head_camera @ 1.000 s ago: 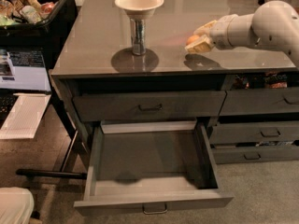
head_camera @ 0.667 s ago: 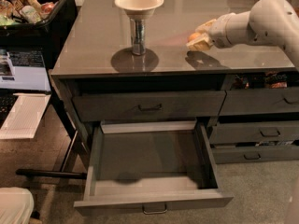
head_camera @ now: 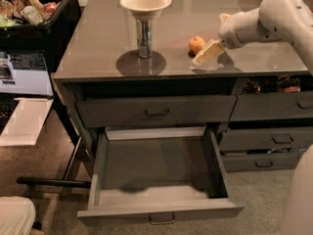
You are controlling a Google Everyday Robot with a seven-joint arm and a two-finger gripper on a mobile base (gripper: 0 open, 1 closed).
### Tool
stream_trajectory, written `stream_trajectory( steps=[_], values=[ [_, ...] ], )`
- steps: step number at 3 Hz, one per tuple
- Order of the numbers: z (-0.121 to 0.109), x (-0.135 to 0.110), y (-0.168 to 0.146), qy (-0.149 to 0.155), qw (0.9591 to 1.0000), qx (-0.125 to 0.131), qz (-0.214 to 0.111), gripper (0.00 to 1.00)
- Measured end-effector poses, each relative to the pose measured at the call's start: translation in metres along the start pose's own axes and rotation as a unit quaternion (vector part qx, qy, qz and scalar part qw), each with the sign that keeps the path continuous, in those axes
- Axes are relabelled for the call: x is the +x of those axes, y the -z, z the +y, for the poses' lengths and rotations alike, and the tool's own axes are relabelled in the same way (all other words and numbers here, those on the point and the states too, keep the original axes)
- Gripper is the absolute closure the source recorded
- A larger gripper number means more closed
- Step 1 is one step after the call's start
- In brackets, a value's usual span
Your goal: Pick orange from middle drawer and place on counter
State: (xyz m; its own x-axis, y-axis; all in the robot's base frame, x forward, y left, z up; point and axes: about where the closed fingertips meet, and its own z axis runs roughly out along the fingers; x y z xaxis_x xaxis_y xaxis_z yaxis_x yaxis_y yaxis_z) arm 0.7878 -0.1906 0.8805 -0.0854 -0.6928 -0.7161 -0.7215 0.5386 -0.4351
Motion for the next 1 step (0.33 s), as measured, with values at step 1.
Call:
stream_trajectory(
  steps=[1],
  values=[
    [0.0,0.0,0.0,0.0,1.0,0.0,0.0,0.0]
  ],
)
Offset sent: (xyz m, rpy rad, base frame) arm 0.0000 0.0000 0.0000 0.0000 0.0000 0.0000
